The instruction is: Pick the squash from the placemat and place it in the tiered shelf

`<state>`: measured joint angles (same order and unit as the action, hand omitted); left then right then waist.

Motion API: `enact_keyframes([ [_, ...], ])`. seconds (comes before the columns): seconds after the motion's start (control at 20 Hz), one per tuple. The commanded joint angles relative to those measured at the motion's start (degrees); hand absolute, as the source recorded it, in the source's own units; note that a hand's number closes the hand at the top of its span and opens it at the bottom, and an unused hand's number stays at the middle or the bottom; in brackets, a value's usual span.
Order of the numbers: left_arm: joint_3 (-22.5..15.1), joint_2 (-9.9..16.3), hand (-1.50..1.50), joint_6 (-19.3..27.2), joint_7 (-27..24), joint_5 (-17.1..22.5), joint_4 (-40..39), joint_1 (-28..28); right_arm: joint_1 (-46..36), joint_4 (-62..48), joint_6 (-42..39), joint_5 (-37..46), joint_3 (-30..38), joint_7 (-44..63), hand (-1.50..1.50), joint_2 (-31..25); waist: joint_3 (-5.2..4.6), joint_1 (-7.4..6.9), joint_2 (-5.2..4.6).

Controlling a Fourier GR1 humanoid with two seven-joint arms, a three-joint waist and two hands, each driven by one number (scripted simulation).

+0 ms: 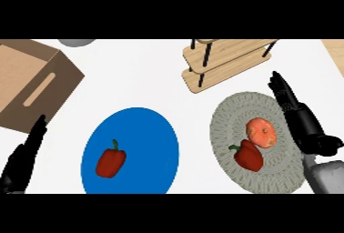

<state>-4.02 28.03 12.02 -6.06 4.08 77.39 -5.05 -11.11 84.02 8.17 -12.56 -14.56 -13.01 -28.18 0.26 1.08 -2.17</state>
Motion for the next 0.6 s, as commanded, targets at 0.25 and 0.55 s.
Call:
enact_keyframes([
  [0.25, -7.47, -8.19, 0.0, -2.4, 2.83, 0.0, 7.63, 12.85, -8.49, -9.71, -26.79, -17.07, 6.79, 3.8, -1.5, -7.71, -0.05, -0.97, 1.39],
  [0.55, -8.75, -11.47, 0.0, -2.92, 4.02, 1.62, 6.56, 13.57, -5.14, -22.05, -0.54, 0.05, 10.1, -3.61, 1.5, -4.6, -0.07, -1.53, 1.13],
])
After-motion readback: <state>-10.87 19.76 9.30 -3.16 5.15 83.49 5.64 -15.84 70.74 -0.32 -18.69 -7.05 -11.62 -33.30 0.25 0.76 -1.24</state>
